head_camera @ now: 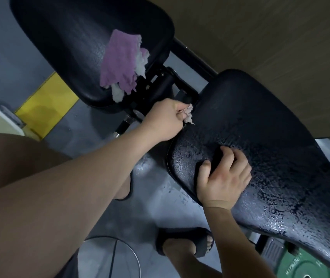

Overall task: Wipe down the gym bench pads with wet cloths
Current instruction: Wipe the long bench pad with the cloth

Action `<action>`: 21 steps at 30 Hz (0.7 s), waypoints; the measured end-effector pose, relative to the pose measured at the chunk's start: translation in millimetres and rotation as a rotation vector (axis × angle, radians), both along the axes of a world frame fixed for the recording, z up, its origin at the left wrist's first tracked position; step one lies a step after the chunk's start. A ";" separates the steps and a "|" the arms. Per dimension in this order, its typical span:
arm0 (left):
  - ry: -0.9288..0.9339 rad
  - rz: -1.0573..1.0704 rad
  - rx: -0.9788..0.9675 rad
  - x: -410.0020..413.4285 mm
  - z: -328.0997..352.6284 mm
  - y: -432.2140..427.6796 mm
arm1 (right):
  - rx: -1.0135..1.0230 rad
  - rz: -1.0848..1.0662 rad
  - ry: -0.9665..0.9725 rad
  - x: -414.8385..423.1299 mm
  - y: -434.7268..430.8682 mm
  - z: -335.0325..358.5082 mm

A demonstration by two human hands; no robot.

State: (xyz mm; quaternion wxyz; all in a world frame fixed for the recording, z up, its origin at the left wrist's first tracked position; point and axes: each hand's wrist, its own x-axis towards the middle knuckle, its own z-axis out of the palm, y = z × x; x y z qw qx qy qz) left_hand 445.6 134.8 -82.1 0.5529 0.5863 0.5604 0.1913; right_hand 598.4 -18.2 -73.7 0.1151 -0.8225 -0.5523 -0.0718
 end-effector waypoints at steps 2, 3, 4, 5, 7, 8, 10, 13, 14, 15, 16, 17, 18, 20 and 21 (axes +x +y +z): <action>0.022 0.059 0.043 8.7 5.7 6.3 | 0.001 -0.002 0.001 0.4 -0.3 0.1; 0.042 0.085 0.065 15.4 8.9 13.3 | 0.002 -0.002 0.004 0.5 -0.4 -0.1; 0.063 0.105 0.087 23.0 10.6 22.0 | 0.002 -0.003 0.006 0.4 -0.3 -0.5; 0.086 0.117 0.106 31.0 12.5 31.7 | -0.001 -0.003 0.008 0.7 -0.2 -1.0; 0.108 0.129 0.150 47.5 16.1 50.4 | -0.010 -0.002 0.008 1.9 0.3 -1.5; 0.098 0.133 0.182 55.8 18.7 58.9 | -0.015 -0.001 0.008 2.5 0.5 -1.6; 0.062 0.106 0.226 70.6 24.5 76.0 | -0.019 0.004 0.013 3.5 0.8 -0.9; 0.045 0.011 0.212 87.7 27.2 104.4 | -0.025 0.008 0.032 3.7 1.3 -0.4; 0.028 -0.021 0.169 90.4 26.3 113.6 | -0.026 0.009 0.033 3.7 1.0 -0.6; 0.012 -0.060 0.115 91.3 25.5 120.3 | -0.024 0.009 0.032 3.9 0.6 -0.8; 0.012 -0.100 0.078 89.5 23.2 125.2 | -0.019 0.011 0.031 4.0 0.6 -0.7; 0.037 -0.148 0.063 84.8 21.9 128.0 | -0.016 0.011 0.028 4.1 1.2 -0.5; 0.072 -0.196 0.064 79.1 20.2 130.6 | -0.020 0.007 0.023 4.4 1.7 -0.6; 0.127 -0.284 0.040 67.5 16.8 132.8 | -0.031 -0.003 0.017 5.0 1.1 -0.3; 0.132 -0.304 0.000 62.1 17.4 132.9 | -0.033 -0.006 0.019 5.0 0.1 -0.3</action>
